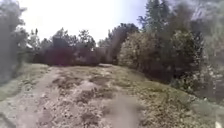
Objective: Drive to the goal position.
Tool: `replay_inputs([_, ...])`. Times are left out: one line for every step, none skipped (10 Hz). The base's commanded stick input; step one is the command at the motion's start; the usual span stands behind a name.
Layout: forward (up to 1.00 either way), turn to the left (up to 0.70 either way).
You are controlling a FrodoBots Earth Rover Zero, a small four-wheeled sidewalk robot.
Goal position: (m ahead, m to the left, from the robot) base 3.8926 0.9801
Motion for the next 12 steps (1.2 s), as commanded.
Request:
replay_inputs([0.85, 0.0])
replay_inputs([0.85, 0.0])
replay_inputs([0.85, 0.0])
replay_inputs([0.85, 0.0])
replay_inputs([0.85, 0.13])
replay_inputs([0.85, 0.34])
replay_inputs([0.85, 0.34])
replay_inputs([0.85, 0.34])
replay_inputs([0.85, 0.34])
replay_inputs([0.85, 0.29])
replay_inputs([0.85, 0.24])
replay_inputs([0.85, 0.07])
